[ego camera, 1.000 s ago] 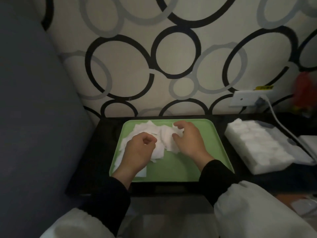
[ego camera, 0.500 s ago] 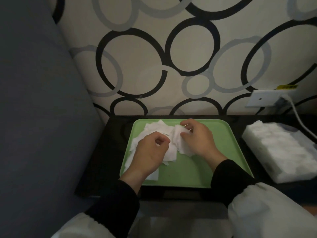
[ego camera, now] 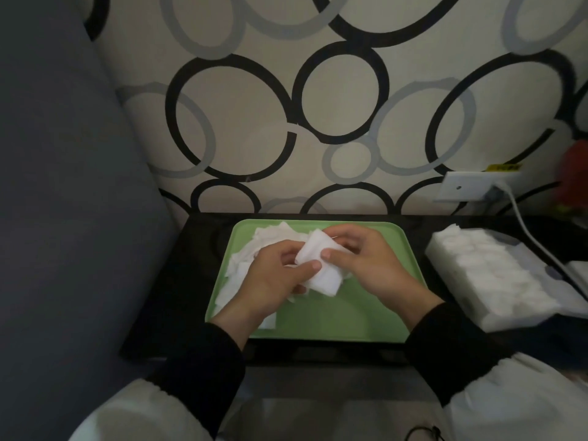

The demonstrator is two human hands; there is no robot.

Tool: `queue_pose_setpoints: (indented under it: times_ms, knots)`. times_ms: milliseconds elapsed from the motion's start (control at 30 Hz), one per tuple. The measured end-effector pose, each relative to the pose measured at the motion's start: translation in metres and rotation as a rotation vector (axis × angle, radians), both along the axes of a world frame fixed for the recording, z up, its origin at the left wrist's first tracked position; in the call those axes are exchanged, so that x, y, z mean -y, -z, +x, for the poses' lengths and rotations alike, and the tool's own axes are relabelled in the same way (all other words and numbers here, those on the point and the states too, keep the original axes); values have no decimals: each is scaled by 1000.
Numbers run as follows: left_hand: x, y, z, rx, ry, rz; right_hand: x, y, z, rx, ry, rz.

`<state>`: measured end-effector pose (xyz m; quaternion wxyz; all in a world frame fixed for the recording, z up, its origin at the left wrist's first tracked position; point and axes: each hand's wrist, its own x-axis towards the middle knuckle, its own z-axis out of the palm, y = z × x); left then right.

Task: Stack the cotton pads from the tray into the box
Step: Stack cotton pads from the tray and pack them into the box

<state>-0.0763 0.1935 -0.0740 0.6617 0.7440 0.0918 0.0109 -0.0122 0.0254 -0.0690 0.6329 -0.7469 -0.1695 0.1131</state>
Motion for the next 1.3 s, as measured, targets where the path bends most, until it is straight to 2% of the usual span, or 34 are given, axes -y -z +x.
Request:
queue_pose_setpoints:
  times_ms: [167, 367, 567, 733, 833, 967, 1100, 1300]
  knots:
    - [4, 2, 3, -33, -74, -83, 4, 4, -1, -77, 7, 80]
    - [6, -1, 4, -53, -142, -170, 10, 8, 4, -287, -69, 149]
    - [8, -4, 3, -46, -138, -133, 10, 13, 7, -219, -33, 106]
    - [7, -6, 4, -35, -237, -92, 11, 11, 8, -184, 14, 61]
    - [2, -8, 4, -41, -252, -177, 14, 16, 9, -182, 53, 32]
    - [-3, -10, 1, -101, -131, -391, 11, 15, 8, -194, 55, 43]
    - [-2, -7, 0, -152, -77, -373, 6, 11, 5, -207, 31, 105]
    - [1, -2, 3, -162, -126, -386, 0, 7, 3, -215, 24, 125]
